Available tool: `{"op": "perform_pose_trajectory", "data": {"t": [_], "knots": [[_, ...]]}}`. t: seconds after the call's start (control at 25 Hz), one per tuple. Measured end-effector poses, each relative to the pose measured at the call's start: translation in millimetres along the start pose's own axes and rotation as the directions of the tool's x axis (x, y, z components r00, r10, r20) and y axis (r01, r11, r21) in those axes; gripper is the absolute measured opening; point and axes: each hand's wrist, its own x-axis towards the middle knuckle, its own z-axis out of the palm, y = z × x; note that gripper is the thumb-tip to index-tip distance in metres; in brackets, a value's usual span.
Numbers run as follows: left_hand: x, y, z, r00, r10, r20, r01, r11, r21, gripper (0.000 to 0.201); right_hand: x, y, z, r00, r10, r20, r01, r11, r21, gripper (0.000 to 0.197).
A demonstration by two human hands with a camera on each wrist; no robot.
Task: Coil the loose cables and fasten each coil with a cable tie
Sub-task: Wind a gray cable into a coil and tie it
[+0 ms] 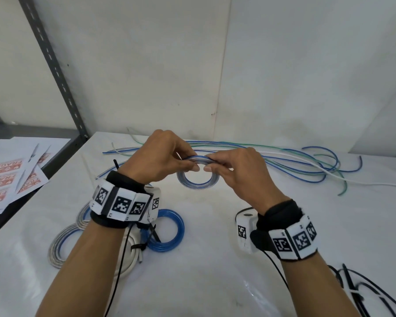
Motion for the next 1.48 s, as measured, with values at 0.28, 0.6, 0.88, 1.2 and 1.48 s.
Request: {"op": "perform_pose_trajectory", "data": {"t": [0.28,0.6,0.88,1.2,1.48], "knots": [[-7,-1,-13,0.994,-0.111,0.01,0.107,0.932,-0.346,0.015,-2,-2,6,0.971,0.01,-0.24,0.106,0.879,0.465,0.008],[-6,-9,-16,0.993,-0.116,-0.005,0.101,0.885,-0.454,0.021,2,0,5,0.975,0.112,-0.191,0.058,0.702,0.71,0.027],[12,4,14,0.927,-0.252,0.279,0.375,0.667,-0.644,0.071,1,9,4,0.989,0.082,-0.121,0.022,0.733,0.68,0.026],[18,16,48,0.894,-0.273,0.355,0.445,0.628,-0.638,0.052,-10,25,-6,0.994,0.108,0.034,-0.1,0.698,0.709,0.026],[17,28,70,0.915,-0.29,0.279,0.402,0.64,-0.655,0.041,-19,55,-23,0.93,0.214,0.299,-0.366,0.616,0.698,0.024]]}}
